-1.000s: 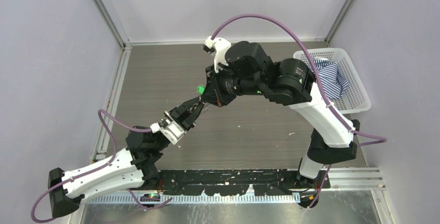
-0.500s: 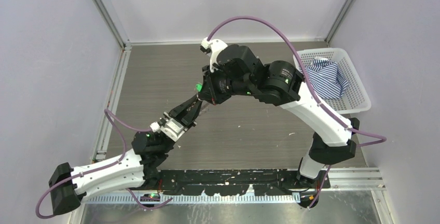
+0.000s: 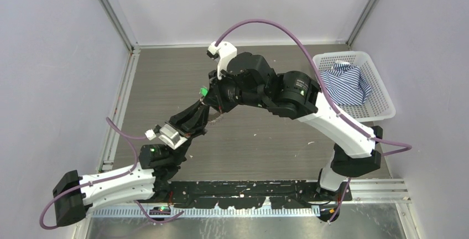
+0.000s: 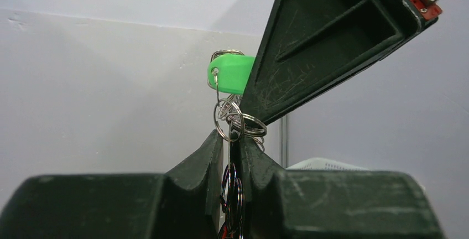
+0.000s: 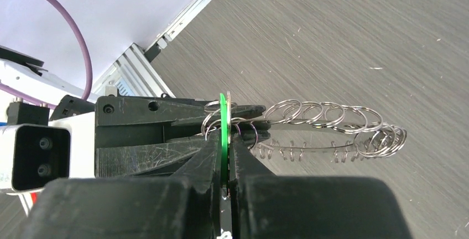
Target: Remove the keys from the keyring
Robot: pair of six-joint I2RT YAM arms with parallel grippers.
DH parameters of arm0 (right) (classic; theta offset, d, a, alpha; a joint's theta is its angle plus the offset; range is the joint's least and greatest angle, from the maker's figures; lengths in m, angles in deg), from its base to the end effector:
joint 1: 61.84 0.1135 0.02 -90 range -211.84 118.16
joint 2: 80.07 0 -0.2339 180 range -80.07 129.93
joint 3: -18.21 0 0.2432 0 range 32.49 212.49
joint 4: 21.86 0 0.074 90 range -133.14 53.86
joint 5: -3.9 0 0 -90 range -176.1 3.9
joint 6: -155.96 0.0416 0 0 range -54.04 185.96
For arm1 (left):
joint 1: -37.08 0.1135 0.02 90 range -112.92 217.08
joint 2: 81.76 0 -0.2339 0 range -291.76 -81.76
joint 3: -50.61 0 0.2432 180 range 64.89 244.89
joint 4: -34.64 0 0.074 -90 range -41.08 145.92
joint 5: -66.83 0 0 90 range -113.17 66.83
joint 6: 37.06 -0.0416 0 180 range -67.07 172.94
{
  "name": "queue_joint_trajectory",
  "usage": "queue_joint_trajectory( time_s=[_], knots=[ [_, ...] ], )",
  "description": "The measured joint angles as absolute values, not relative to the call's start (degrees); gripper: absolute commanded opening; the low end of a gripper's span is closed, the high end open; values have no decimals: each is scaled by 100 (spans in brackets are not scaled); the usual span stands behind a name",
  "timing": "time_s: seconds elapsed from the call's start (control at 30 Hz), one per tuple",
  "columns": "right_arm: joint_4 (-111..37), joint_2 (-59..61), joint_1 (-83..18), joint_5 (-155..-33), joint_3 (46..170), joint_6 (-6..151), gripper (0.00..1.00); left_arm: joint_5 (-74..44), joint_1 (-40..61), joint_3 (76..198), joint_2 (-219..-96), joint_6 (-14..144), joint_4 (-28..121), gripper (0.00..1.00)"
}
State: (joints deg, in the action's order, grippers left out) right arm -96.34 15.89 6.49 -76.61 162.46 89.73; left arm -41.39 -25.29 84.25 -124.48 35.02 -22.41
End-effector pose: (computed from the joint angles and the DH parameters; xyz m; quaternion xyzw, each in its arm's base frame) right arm 0.1206 0.2849 0.4769 -0.2803 0.7994 0.3305 0.4161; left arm 0.0877 -0.1395 0.3181 0.1153 0.3660 -0.2961 0.8747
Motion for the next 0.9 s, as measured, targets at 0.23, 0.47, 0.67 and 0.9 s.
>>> queue_joint_trajectory(
  time_s=[0.23,0.47,0.67,0.9],
  knots=[
    [-9567,1578,1014,-7333,16290,8553,1,-4471,-2546,8423,-12238,3636,-2401,0],
    [-9479,1576,1185,-7330,16288,8348,1,-4589,-2553,8423,-12077,3651,-2510,1],
    [-9508,1576,1233,-7333,16329,8169,1,-4526,-2553,8423,-12079,3623,-2508,1],
    [-9575,1598,1554,-7313,16419,7782,1,-4510,-2557,8423,-12083,3618,-2606,0]
  ],
)
